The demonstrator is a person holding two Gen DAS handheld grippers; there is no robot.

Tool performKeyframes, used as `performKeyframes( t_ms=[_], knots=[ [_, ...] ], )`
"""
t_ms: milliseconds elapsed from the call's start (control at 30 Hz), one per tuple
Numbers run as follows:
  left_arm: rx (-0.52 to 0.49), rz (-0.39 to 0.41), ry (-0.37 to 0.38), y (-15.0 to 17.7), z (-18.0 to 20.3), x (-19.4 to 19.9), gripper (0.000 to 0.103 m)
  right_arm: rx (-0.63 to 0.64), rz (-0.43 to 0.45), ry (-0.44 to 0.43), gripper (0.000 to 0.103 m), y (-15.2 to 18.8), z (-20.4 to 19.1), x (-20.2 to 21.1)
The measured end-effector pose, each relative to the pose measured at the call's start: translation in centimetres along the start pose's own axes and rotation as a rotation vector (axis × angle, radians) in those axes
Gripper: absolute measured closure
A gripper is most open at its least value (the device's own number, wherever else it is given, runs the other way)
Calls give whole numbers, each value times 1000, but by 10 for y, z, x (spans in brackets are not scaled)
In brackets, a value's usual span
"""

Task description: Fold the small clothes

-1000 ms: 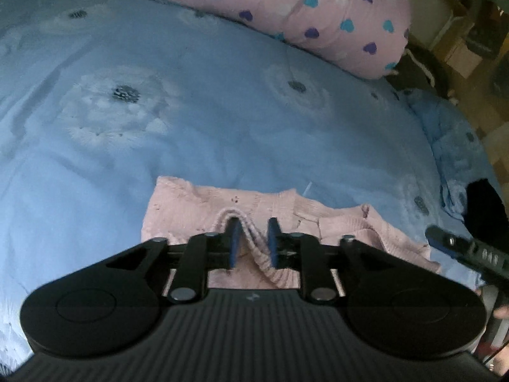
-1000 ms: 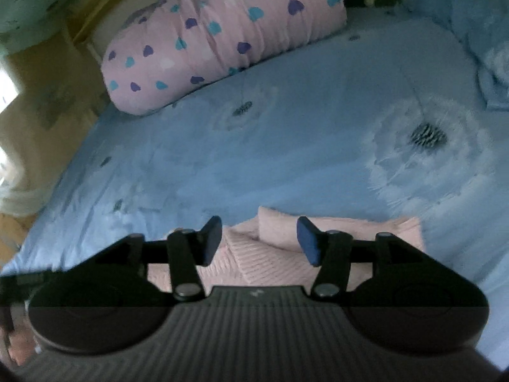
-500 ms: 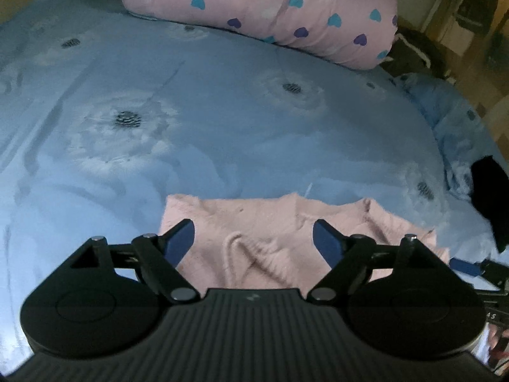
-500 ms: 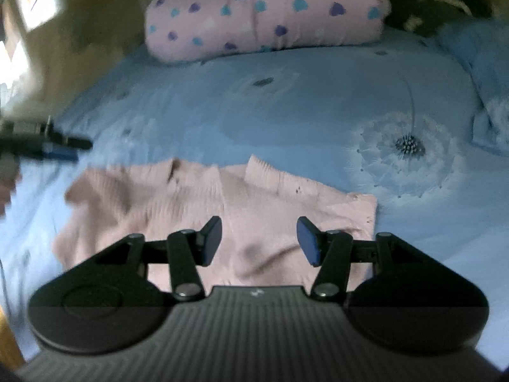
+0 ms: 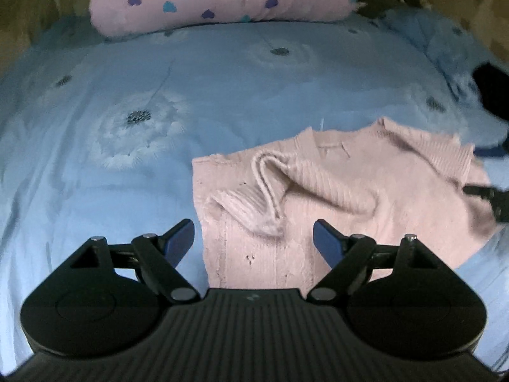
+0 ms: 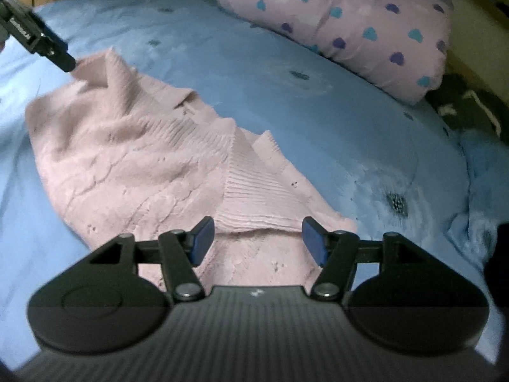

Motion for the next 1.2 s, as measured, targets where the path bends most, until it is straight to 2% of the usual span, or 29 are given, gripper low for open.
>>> performKeyframes(
  t_ms=[133, 200, 267, 300, 367, 400, 500, 667, 800, 833, 900, 1000, 1100, 1200],
  knots=[
    [-28, 21, -37, 6, 4, -19, 20, 45, -1, 18, 41, -3, -5, -10],
    [-29, 43, -68, 6, 3, -28, 28, 63, -6, 23, 41, -4, -8, -15],
    [-16, 49, -72, 4, 1, -37, 50, 65, -11, 20, 53, -3, -9, -21],
    [3, 55, -62, 3, -2, -40, 57, 50, -11, 21, 56, -2, -8, -23],
    [42, 61, -30, -1, -5, -43, 85, 2, 18, 21, 82, -3, -4, -22],
    [62, 72, -23, -4, -7, -42, 89, -28, 35, 15, 84, -3, 0, -21],
    [76, 135, -26, -17, -11, -38, 92, -120, 103, -7, 87, -4, 13, -13],
    [114, 164, -52, -46, -23, -43, 93, -414, 204, 57, 88, 0, 67, -4],
    [135, 143, -112, -65, -33, -65, 93, -599, 193, 150, 90, 16, 105, -16],
    [137, 131, -126, -68, -36, -73, 93, -630, 167, 185, 100, 22, 112, -23],
    [121, 102, -164, -72, -40, -90, 93, -659, 122, 221, 100, 33, 121, -36],
    [64, 76, -285, -74, -43, -113, 93, -687, 49, 215, 99, 48, 122, -55],
    [84, 45, -246, -74, -52, -117, 93, -700, 51, 184, 97, 50, 115, -55],
    [122, 58, -191, -74, -58, -106, 92, -648, 76, 118, 96, 36, 103, -47]
  ],
)
Point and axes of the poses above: each gripper's, at about its wrist camera, not at the fingertips, and x roughly against the way its jaws point, z to its right, y to its underside, the point moved 3 cm from there along -x, roughly the way its jaws point, and after that the axes turned 10 degrees about x, right-handed, at the moved point
